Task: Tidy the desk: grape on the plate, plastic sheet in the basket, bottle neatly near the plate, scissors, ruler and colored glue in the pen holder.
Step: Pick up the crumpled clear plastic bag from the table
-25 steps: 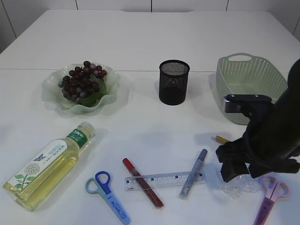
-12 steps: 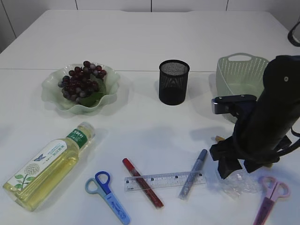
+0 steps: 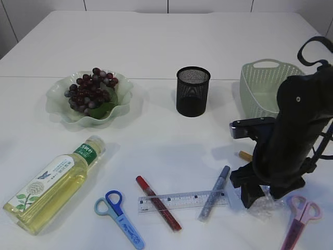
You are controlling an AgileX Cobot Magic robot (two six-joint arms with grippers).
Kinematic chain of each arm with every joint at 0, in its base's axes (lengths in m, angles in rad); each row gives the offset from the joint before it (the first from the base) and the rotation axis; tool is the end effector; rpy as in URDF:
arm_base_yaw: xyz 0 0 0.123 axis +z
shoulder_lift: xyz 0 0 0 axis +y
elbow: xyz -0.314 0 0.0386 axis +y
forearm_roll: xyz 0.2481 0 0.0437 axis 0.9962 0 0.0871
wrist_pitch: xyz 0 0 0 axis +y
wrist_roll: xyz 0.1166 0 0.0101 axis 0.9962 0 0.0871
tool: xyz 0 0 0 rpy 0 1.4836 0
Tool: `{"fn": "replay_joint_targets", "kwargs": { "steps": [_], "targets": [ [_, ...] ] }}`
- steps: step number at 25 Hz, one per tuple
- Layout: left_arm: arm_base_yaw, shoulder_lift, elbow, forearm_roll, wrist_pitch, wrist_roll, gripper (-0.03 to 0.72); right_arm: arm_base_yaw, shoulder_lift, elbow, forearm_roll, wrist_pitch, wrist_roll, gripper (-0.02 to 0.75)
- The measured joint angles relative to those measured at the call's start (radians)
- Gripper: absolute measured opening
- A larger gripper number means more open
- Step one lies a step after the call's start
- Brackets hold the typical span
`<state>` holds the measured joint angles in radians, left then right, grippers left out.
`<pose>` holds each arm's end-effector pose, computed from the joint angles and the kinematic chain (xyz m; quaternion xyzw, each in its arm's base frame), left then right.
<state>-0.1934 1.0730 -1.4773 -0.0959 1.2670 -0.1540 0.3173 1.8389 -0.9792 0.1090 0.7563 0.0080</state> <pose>0.1728 -0.0447 0.4735 0.0226 0.9206 -0.1139 0.3727 0.3019 0.1083 0.1395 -0.1154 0.9924 0.0411 0.0145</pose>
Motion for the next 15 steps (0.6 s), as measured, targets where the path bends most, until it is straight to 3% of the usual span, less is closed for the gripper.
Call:
{"fn": "replay_joint_targets", "kwargs": {
  "steps": [10,15],
  "targets": [
    [0.0,0.0,0.0,0.0,0.0,0.0,0.511,0.0,0.025,-0.003,-0.002,0.0,0.002,0.495],
    [0.0,-0.004,0.0,0.0,0.0,0.0,0.511,0.0,0.025,-0.003,-0.002,0.007,0.002,0.309]
  ]
}}
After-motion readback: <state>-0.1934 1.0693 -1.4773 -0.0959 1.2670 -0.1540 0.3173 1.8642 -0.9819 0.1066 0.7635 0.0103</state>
